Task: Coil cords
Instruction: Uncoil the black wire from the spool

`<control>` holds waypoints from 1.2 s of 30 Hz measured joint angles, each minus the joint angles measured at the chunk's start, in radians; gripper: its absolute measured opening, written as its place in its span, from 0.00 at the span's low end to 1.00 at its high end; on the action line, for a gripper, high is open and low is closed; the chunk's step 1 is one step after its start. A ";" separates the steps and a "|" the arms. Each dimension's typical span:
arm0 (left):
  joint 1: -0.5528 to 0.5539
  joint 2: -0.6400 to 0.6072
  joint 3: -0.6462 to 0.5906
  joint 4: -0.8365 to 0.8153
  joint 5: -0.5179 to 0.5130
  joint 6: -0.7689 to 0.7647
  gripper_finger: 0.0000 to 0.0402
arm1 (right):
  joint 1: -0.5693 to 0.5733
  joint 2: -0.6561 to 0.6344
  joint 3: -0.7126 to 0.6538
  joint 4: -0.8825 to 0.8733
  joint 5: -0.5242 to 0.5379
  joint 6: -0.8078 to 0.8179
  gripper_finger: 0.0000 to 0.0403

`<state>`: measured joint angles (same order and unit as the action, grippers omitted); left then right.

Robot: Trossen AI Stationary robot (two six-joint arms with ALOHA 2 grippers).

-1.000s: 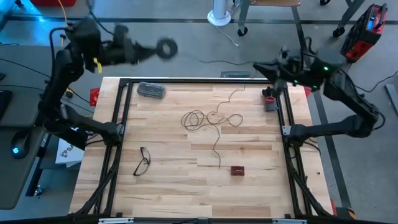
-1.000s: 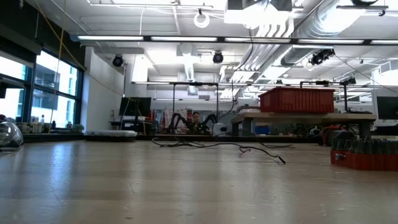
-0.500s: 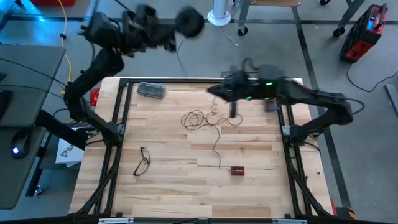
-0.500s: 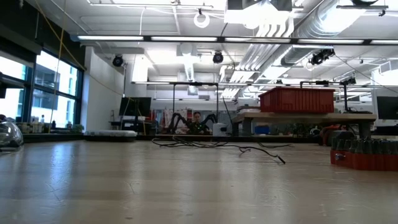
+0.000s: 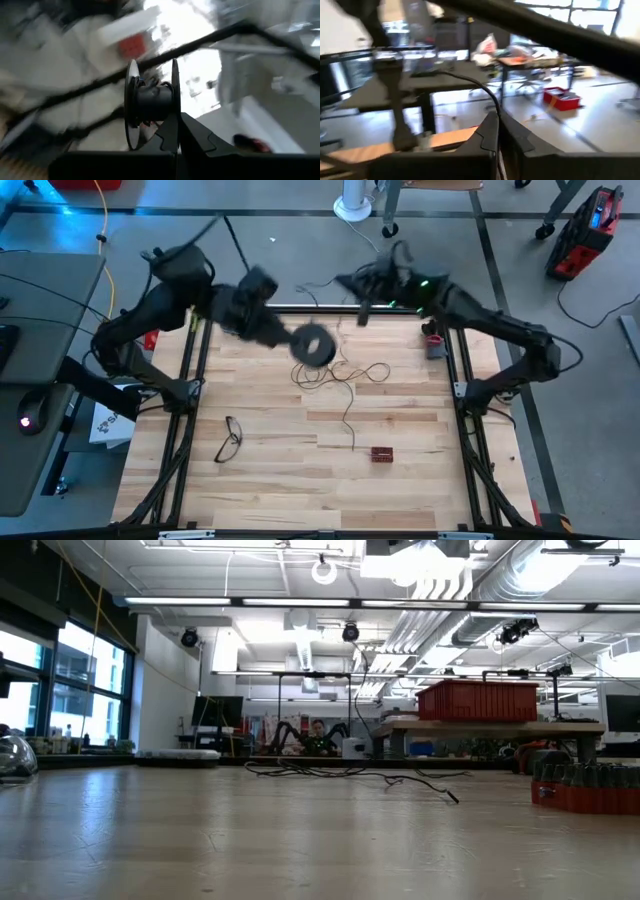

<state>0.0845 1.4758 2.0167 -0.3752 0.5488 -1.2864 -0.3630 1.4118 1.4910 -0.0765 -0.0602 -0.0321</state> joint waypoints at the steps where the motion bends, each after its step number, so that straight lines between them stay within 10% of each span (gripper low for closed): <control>1: -0.007 -0.013 0.000 -0.071 -0.009 0.020 0.00 | -0.024 -0.021 0.000 -0.020 0.000 -0.001 0.00; 11: 0.173 -0.165 0.001 -0.581 -0.439 0.419 0.00 | -0.130 -0.318 0.000 -0.324 0.007 -0.031 0.00; 17: 0.332 -0.176 0.001 -0.445 -0.637 0.574 0.00 | -0.057 -0.423 0.000 -0.426 -0.067 0.078 0.00; 31: 0.352 0.022 0.001 0.530 -0.159 0.079 0.00 | 0.220 -0.169 0.000 -0.298 -0.065 0.095 0.00; 36: 0.270 0.045 0.001 0.595 -0.001 -0.085 0.00 | 0.214 -0.040 0.000 -0.198 -0.064 0.049 0.00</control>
<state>0.3540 1.5208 2.0174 0.2195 0.5482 -1.3711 -0.1487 1.3721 1.4910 -0.2746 -0.1240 0.0170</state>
